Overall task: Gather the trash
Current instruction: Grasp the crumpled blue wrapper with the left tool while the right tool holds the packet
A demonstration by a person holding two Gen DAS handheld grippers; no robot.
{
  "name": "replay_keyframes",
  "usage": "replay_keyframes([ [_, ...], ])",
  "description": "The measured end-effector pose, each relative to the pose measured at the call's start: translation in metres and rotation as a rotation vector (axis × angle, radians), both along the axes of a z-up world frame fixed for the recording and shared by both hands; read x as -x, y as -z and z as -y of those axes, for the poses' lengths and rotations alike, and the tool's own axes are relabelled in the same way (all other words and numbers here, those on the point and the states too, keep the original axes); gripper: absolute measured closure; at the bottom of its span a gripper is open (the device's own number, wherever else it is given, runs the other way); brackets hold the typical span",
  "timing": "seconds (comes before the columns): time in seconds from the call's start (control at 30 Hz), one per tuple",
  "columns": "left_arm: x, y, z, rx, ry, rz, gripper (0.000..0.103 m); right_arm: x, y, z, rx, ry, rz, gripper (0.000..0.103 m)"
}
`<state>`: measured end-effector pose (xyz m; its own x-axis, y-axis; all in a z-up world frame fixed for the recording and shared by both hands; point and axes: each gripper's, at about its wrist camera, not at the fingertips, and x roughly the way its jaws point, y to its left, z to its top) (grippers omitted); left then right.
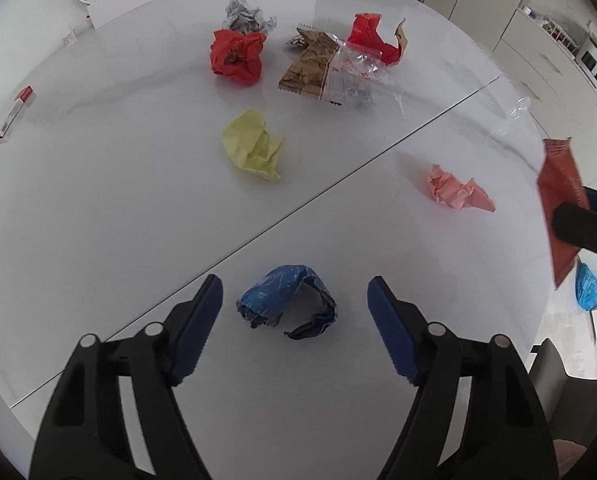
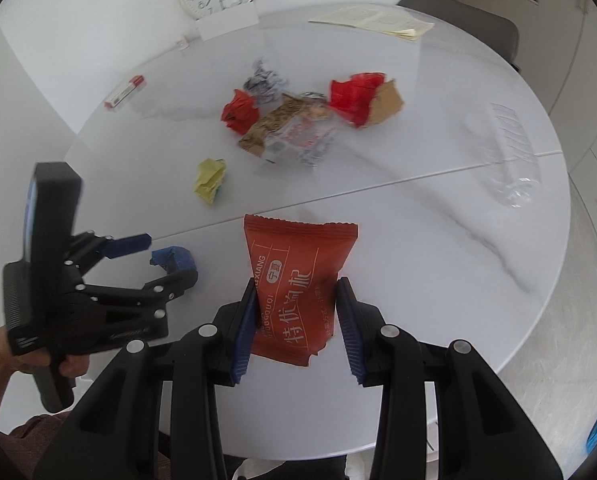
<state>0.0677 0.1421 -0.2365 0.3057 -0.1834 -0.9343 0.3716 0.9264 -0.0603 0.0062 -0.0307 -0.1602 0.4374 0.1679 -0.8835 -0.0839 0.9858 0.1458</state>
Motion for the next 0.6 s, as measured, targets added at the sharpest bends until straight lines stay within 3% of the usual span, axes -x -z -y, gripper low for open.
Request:
replay_keyframes([
  [0.23, -0.003, 0.011, -0.002, 0.007, -0.024, -0.024, 0.07, 0.013, 0.002, 0.023, -0.013, 0.067, -0.003, 0.064],
  [0.4, -0.004, 0.007, -0.011, 0.04, -0.061, -0.025, 0.075, 0.023, -0.001, 0.041, -0.028, 0.107, 0.003, 0.064],
  [0.6, 0.0, -0.022, -0.008, 0.083, -0.05, 0.021, 0.076, 0.049, -0.01, 0.072, -0.032, 0.183, 0.018, 0.064],
])
